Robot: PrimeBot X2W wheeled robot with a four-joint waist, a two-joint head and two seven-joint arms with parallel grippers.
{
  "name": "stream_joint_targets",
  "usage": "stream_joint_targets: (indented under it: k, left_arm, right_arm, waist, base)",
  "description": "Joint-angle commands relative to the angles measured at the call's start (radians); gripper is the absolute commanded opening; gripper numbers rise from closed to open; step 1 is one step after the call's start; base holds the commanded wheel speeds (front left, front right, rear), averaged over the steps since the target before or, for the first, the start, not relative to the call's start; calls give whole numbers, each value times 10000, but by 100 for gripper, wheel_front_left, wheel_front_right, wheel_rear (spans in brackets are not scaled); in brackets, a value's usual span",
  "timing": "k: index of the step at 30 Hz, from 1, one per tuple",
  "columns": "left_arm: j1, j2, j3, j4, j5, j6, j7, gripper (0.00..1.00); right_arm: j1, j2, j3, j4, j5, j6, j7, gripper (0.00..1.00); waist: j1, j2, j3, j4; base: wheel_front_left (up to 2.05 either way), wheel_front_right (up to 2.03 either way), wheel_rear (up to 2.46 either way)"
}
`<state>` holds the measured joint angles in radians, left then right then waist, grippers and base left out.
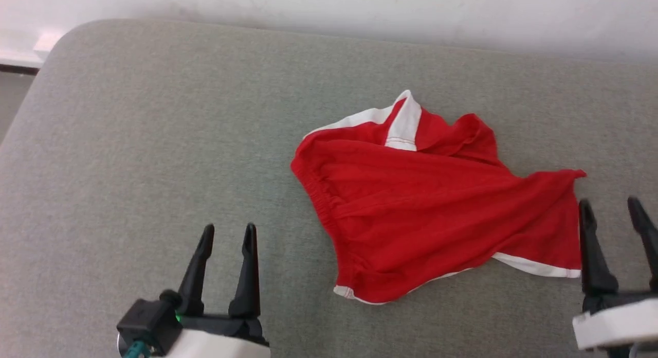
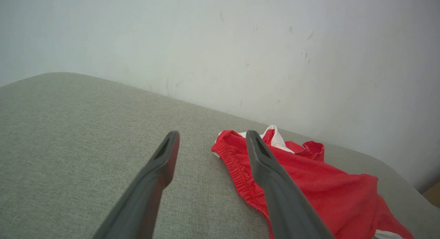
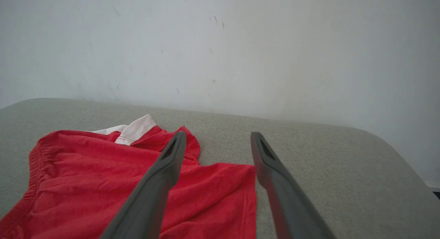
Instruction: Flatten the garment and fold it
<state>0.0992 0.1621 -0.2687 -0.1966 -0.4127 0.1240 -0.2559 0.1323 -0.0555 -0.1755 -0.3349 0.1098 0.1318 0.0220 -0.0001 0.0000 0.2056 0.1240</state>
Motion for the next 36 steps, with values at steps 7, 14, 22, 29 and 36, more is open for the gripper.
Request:
stream_joint_targets:
  k: [7, 14, 22, 29, 36]
  left_arm:
    - [288, 219, -273, 66, 368, -58, 183, 100]
    - [-510, 604, -1174, 104, 509, -534, 2228, 100]
    - [-1265, 575, -1491, 941, 66, -497, 4478, 100]
    - [-1585, 425, -1716, 1327, -164, -538, 5155, 100]
    - [-1592, 365, -1851, 1694, -382, -376, 5907, 100]
  right_arm:
    - [561, 48, 19, 180, 695, -11, -461, 100]
    - [449, 51, -65, 219, 751, -11, -403, 100]
    - [322, 52, 195, 373, 914, -11, -321, 100]
    - [153, 52, 312, 580, 961, -11, -351, 100]
    - [40, 52, 325, 719, 1022, -11, -356, 100]
  waist:
    - [1, 0, -162, -674]
    - [1, 0, -165, -720]
    - [1, 0, 154, -775]
    - [1, 0, 423, -878]
    - [1, 0, 600, -968]
  base:
    - [0, 0, 0]
    - [0, 0, 0]
    - [0, 0, 0]
    - [0, 0, 0]
    - [0, 0, 0]
